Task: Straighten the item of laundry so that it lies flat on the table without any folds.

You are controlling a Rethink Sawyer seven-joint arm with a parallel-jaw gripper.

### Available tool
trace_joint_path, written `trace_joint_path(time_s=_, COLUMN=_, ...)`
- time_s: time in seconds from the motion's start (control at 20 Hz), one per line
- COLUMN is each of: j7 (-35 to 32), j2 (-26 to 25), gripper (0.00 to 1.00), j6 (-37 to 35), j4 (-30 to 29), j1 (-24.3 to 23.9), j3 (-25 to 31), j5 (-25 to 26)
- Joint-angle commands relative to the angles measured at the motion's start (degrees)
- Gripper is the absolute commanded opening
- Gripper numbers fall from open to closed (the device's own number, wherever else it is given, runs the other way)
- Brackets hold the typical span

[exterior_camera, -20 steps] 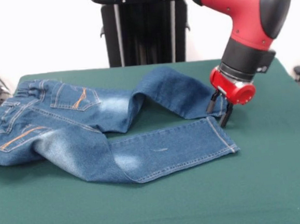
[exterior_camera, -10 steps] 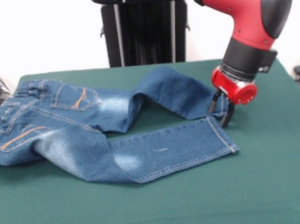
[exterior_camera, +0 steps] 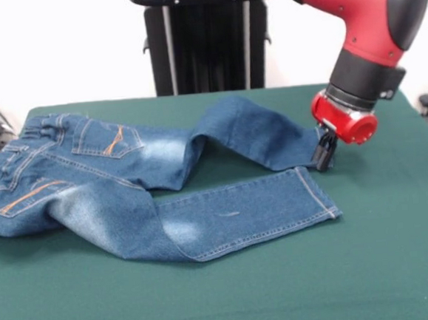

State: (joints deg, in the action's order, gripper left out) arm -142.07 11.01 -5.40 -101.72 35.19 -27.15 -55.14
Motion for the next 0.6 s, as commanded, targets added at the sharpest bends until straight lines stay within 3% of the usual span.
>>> trace_joint_path(time_s=0.05, j7=-16.7, j2=-0.6, gripper=0.0, j6=-2.8, j4=2.9, j1=0.8, j3=6.1, j5=-4.0)
trace_joint_path(time_s=0.6, j7=-17.5, j2=0.2, gripper=0.0, j6=-2.5, j4=2.6, j1=1.1, j3=7.6, j5=-5.1)
